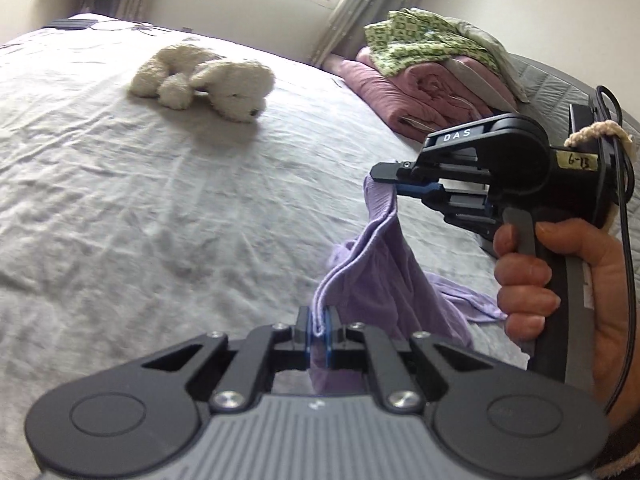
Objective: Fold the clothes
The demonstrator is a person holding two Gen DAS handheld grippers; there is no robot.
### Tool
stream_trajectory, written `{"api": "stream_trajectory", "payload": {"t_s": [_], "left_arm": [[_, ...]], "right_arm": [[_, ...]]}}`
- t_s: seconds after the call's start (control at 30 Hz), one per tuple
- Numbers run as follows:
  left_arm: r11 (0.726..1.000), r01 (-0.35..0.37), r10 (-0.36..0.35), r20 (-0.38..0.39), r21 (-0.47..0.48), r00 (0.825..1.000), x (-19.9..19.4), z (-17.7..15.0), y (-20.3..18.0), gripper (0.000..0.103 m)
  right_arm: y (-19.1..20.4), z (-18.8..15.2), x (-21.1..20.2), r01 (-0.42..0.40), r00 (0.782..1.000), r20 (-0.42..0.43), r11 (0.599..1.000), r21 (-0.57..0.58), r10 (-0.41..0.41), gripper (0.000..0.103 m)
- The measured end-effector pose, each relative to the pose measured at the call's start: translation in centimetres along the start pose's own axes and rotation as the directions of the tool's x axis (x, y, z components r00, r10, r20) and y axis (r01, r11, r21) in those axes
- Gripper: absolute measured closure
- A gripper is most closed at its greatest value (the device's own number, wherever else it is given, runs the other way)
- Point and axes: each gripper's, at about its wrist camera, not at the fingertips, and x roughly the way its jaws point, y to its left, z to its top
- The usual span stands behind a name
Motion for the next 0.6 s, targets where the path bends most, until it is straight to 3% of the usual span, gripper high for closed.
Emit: {"api": "stream_trajectory", "payload": {"t_s": [0.2, 0.33, 0.6], "left_arm": [[0.988, -0.113, 0.115, 0.009, -0.110, 0.993, -0.8, 1.7, 4.5, 0.097], [0.975, -0.182, 0.187, 0.032, -0.128, 0.982, -1.6, 2.4, 6.5, 0.097], [0.952, -0.257, 0.268, 0.045, -0.167, 0.962, -3.1, 2.7, 10.6, 0.097]], "right_arm": [[4.5, -0.9, 5.5, -0.011, 0.999, -0.045, 0.998, -0.068, 0.008, 0.094], [6.9, -1.6, 8.6, -0.029, 0.997, -0.076, 0.994, -0.106, 0.021, 0.094], [11.7, -3.6, 13.4, -0.091, 0.987, -0.146, 0.982, -0.164, 0.067, 0.094]]}}
